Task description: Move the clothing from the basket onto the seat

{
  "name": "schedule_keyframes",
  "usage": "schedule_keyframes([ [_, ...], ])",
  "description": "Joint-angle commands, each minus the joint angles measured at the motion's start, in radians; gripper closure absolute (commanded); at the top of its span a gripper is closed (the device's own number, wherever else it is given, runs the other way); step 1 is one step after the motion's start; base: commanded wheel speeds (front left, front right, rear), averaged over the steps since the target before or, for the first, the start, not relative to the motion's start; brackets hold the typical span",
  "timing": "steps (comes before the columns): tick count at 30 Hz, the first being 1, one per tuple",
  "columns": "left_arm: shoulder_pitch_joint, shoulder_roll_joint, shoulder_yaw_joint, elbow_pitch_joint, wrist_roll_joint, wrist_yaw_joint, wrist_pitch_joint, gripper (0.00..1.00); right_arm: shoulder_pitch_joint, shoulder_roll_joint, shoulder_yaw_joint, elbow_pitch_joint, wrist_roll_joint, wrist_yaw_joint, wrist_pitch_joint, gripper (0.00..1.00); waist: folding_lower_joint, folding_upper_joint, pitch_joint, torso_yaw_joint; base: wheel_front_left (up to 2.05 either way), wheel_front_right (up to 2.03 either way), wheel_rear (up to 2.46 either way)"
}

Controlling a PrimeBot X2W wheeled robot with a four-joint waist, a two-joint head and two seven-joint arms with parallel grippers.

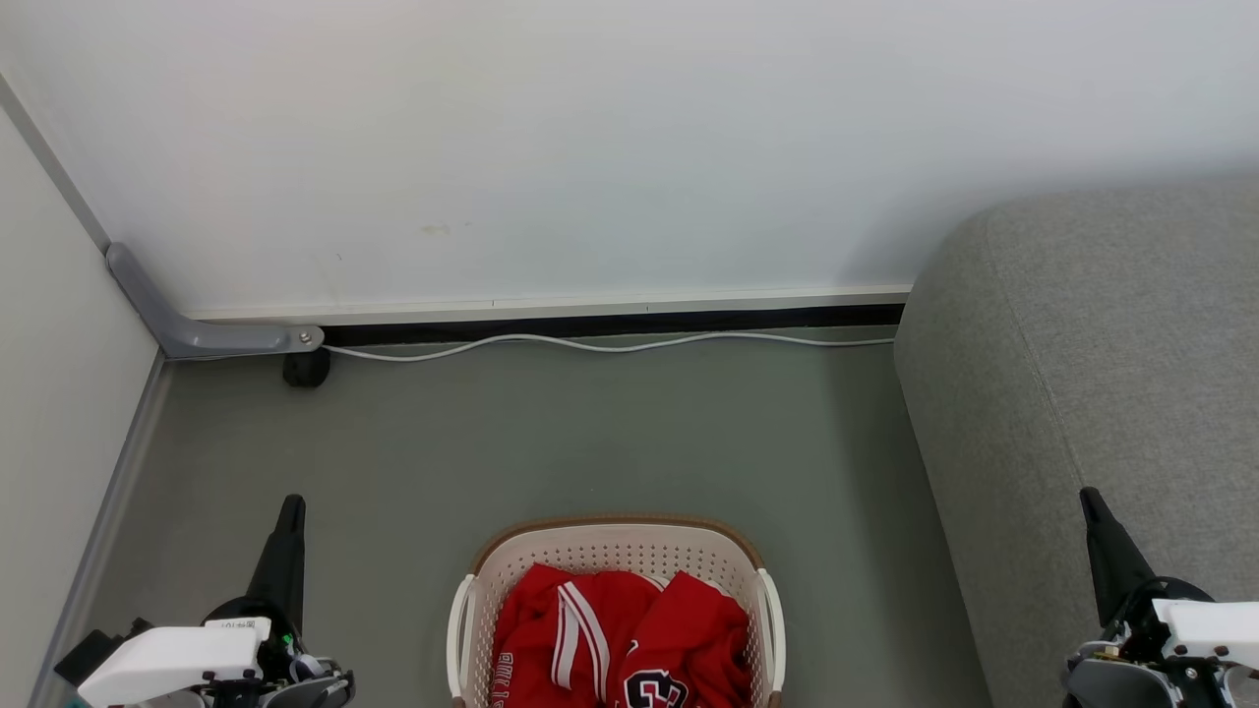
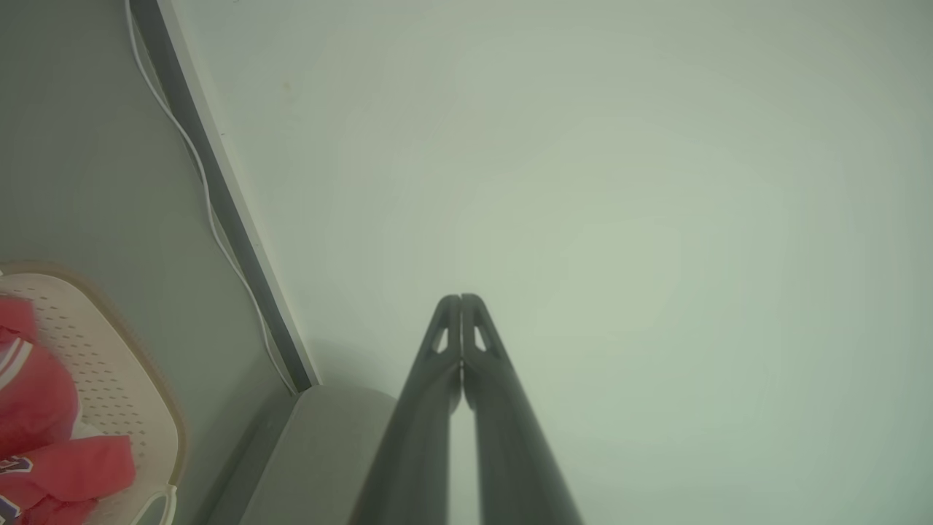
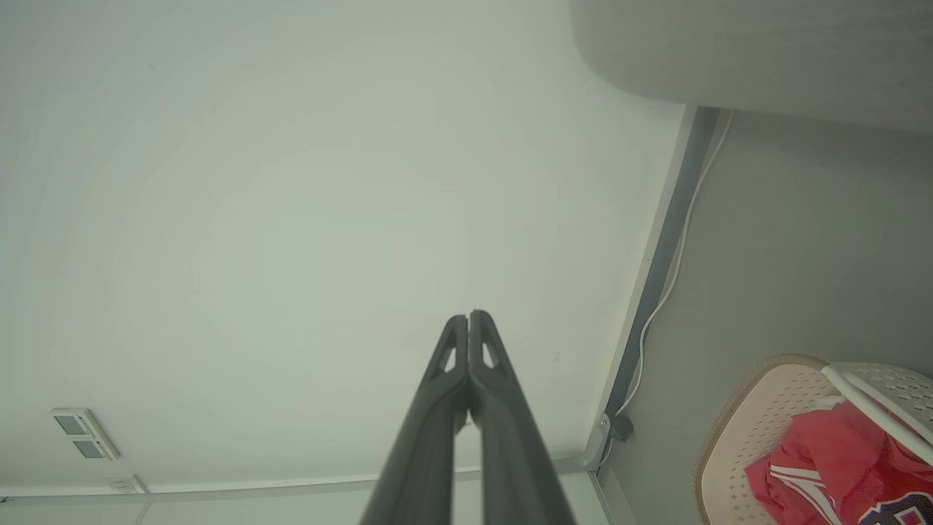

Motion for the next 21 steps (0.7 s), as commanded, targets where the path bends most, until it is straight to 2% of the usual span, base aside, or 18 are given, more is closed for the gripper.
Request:
schedule_keyframes([
  [1,-0.058,0.01,0.033,-0.026,0.003,-0.007,0.005,1.0,-0.037,-0.014,0.017,-0.03,0.01,0.014,0.009,1.0,0.0,0.0,0.0,0.0,0.0,0.0,0.0],
  [21,-0.058,0.01,0.033,-0.025,0.003,-0.007,0.006,1.0,-0.037,-0.014,0.017,-0.03,0.01,0.014,0.009,1.0,0.0,0.0,0.0,0.0,0.0,0.0,0.0],
])
